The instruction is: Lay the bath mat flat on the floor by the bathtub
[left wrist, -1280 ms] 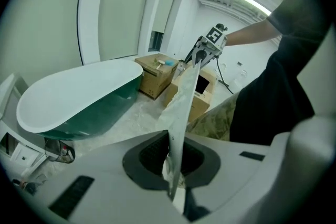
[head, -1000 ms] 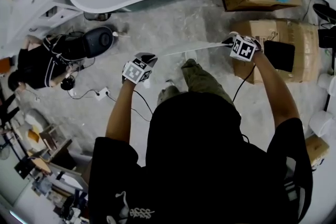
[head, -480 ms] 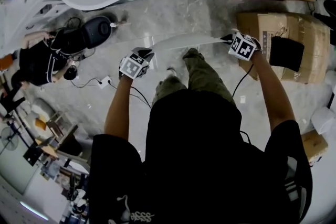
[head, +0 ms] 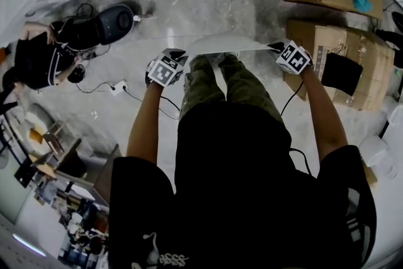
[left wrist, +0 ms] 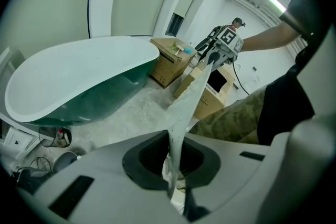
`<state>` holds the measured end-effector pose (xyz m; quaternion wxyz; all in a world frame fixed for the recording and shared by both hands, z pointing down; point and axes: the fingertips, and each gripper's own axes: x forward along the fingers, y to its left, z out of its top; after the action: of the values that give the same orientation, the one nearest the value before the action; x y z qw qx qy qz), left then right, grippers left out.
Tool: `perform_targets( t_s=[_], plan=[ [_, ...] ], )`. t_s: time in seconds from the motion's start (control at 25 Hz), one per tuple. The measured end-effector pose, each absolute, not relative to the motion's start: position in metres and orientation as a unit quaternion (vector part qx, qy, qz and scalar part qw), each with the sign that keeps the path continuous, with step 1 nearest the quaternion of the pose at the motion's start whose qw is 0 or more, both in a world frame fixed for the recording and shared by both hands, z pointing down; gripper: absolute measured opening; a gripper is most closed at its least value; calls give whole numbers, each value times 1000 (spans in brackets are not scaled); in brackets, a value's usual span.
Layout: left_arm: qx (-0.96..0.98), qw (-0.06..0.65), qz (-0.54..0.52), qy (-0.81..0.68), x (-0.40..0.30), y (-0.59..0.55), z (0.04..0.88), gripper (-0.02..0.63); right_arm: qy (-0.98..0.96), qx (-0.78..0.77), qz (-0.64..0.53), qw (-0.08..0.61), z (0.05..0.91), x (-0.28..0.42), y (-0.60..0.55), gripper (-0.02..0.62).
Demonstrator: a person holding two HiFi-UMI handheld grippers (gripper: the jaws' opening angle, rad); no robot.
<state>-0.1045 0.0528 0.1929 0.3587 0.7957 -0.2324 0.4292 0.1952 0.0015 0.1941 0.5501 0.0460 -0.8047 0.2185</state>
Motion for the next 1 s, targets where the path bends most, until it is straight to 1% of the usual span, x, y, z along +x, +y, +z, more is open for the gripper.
perform_targets(
  t_s=[0.24,0.36,0.48,0.76,0.88,1.0],
  plan=[
    [796,342,444,-227,-138,46,223,26,-787,62,220,573,217,165,3,28],
    [801,322,451,-225,-149,41,247,26,-778,67,213,588,238,156,7,28],
    [800,318,453,-231,-158,43,276,26,-771,87,210,595,263,148,15,28],
    [809,288,464,-216,-162,42,357,26,-754,170,189,606,334,143,5,28],
    [805,290,475,-208,-161,40,398,26,-751,167,182,612,375,146,6,28],
    [807,275,482,-203,-153,42,433,26,-757,165,170,609,416,154,10,28]
  ],
)
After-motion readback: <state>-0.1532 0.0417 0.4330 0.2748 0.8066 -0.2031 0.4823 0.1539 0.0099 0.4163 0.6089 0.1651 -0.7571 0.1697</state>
